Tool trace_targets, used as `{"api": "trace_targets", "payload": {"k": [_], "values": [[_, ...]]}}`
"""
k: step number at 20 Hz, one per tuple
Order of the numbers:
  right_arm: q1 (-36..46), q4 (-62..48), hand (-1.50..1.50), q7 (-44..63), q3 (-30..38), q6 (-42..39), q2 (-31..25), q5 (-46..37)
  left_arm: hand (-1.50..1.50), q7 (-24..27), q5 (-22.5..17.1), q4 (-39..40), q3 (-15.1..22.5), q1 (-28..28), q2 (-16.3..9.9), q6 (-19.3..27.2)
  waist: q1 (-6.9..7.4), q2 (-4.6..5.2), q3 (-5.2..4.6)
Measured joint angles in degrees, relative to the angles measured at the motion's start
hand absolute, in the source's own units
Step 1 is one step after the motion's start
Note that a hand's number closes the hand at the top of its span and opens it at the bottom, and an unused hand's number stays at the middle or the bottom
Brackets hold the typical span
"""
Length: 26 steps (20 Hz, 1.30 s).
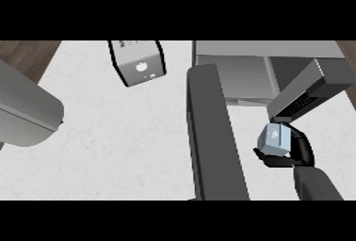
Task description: Pick up the milk, place it into the microwave and close the microwave
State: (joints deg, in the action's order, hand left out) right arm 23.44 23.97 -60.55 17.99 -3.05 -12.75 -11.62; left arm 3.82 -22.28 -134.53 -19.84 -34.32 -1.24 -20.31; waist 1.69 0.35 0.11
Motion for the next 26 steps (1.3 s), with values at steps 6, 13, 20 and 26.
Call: {"api": "trace_targets", "payload": {"k": [6, 13, 20, 26], "values": [[2.84, -0.69, 1.50, 0.36, -1.63, -2.72, 1.68, 0.25, -1.50, -1.22, -0.68, 0.08, -0.96, 0.63, 0.14, 0.43, -0.50, -0.16, -0.02], [1.09, 9.76, 1.50, 4.03, -5.39, -4.96, 4.85, 1.33, -1.50, -1.17, -2.22, 0.71, -4.33, 0.23, 0.08, -1.28, -1.43, -0.58, -0.13], [-0.20, 22.94, 1.50, 14.05, -8.40, -2.95, 7.83, 2.10, -1.50, -2.36, -3.85, 1.31, -6.63, 1.22, 0.46, -2.78, -1.54, -0.56, -0.14], [6.31, 23.42, 1.50, 19.89, -8.63, 2.74, 8.87, 0.73, -1.50, -1.93, -4.25, 2.86, -7.71, 2.10, 0.14, -3.50, -1.04, -0.37, -0.12]]}}
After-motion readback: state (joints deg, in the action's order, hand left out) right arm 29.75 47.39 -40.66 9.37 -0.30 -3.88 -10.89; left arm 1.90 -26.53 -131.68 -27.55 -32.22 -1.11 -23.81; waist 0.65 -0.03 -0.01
